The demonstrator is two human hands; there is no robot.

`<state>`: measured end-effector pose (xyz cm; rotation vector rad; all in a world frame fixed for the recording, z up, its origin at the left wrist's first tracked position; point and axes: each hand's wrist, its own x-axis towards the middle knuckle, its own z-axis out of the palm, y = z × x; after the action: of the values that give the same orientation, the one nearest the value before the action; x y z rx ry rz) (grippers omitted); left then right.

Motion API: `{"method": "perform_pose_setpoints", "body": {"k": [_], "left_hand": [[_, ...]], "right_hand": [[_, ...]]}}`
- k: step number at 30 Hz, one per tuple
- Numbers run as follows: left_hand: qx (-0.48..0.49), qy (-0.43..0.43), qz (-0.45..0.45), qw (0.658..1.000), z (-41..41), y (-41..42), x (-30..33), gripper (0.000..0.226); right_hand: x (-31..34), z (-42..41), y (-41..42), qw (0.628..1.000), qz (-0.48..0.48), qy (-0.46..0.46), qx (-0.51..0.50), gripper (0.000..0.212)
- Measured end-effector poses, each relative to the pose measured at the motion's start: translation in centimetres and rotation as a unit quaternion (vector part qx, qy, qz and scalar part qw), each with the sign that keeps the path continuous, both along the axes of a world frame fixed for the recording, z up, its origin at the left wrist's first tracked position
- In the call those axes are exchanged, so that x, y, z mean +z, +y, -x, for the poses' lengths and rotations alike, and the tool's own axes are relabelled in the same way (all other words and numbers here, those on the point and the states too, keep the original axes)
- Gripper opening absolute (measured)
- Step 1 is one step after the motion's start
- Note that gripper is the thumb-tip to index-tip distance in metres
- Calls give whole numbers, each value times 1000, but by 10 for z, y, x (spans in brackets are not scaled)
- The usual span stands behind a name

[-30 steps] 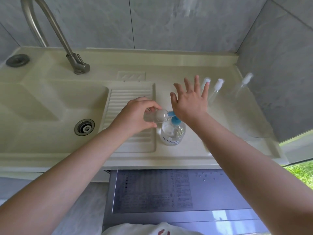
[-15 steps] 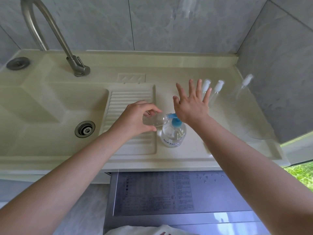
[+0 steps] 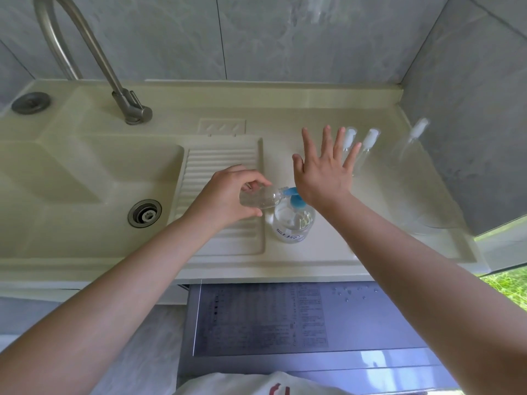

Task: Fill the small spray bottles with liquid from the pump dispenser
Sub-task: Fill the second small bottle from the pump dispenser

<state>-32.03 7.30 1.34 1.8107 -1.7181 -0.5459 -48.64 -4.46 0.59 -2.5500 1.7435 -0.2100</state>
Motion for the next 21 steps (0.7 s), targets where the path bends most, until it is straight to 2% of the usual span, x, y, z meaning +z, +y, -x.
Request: {"method": "perform_pose_setpoints", "body": {"k": [6,11,16,19,21], "left_hand": [[5,11,6,1000,-1,1,-1,59],[3,11,0,1000,-2,3,-1,60],[10,9,-1,1000,-1,5,1,59],[11,11,-2,1000,0,6,0,60],[11,14,-3,1000,1,7,0,59]], "right_hand": [[7,-2,-2,1000,7,7,5,60],[-2,-3,0,1000,-22,0,0,58],[8,-2,-2,1000,-12,-23,-11,60],[7,-2,-1,1000,8,-1,4,59],[1,-1,2,1000,-14,-8,-3,58]]}}
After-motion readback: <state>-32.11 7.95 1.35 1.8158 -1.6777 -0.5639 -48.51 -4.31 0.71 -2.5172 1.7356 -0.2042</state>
